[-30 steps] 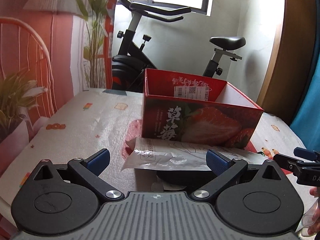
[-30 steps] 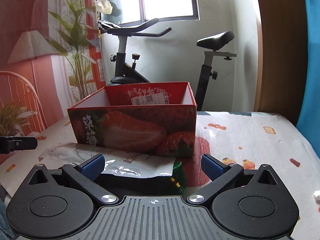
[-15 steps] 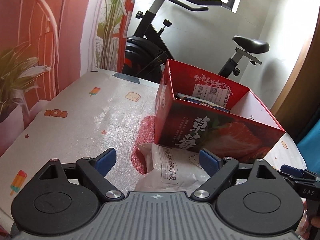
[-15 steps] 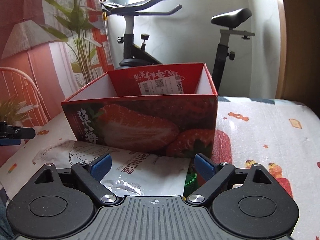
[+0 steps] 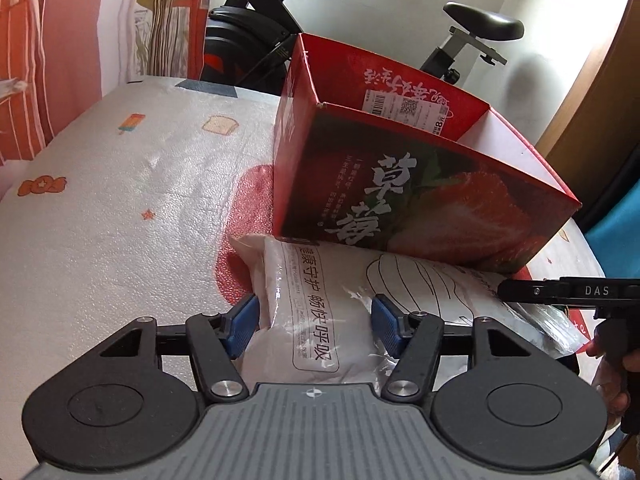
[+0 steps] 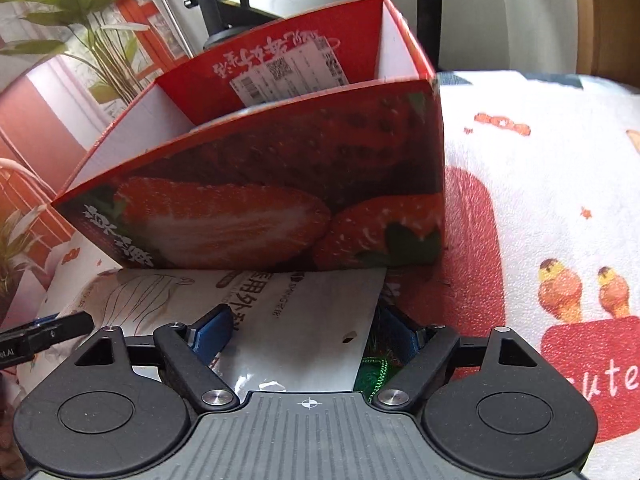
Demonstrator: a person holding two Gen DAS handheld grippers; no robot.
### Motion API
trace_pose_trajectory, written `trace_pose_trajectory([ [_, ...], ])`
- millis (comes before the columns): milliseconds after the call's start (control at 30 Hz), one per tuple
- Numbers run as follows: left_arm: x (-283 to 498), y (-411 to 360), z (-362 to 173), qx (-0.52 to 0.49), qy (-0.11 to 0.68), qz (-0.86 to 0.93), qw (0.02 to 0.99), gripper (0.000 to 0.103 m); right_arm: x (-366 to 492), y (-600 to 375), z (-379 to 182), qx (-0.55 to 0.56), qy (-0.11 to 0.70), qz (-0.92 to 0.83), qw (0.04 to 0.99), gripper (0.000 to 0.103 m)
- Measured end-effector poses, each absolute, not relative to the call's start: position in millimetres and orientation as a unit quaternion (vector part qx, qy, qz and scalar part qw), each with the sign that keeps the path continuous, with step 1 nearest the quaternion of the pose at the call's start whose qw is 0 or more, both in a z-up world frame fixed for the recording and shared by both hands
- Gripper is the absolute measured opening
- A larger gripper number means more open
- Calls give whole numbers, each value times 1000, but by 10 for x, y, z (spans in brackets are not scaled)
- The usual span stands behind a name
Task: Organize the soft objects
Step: 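Close both grippers on the edge of the white mask bag, then lift the mask bag with both grippers over the red box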
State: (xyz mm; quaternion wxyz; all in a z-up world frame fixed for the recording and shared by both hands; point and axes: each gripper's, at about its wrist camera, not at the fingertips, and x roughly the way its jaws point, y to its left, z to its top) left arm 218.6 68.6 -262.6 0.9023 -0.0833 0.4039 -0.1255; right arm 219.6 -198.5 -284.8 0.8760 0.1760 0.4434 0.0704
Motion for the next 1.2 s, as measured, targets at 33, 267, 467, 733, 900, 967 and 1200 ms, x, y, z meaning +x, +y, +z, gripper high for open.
trace_pose_trajectory([
  [33, 2192, 696, -2650, -87, 404, -127, 902, 64, 2216, -1990, -2877, 180, 449, 72, 872, 79],
  [267, 2189, 718, -2739, -100, 410, -134, 897, 65, 2256, -2042, -2972, 230, 459, 79, 855, 74],
  [467, 2169, 755, -2712, -106, 411, -131, 896, 65, 2198, -2016, -2833, 214, 448, 78, 865, 27],
  [733, 2138, 737, -2722, -111, 417, -133, 892, 65, 1925, -1903, -2646, 150, 405, 67, 900, 8],
  [900, 2100, 770, -2741, -119, 422, -133, 889, 65, 1761, -1685, -2423, 59, 367, 84, 925, 8],
  [967, 2083, 804, -2752, -127, 423, -133, 888, 65, 1702, -1616, -2360, 22, 359, 93, 928, 8],
  [1200, 2116, 938, -2748, -159, 429, -134, 879, 65, 1619, -1482, -2357, -63, 356, 107, 926, 9],
])
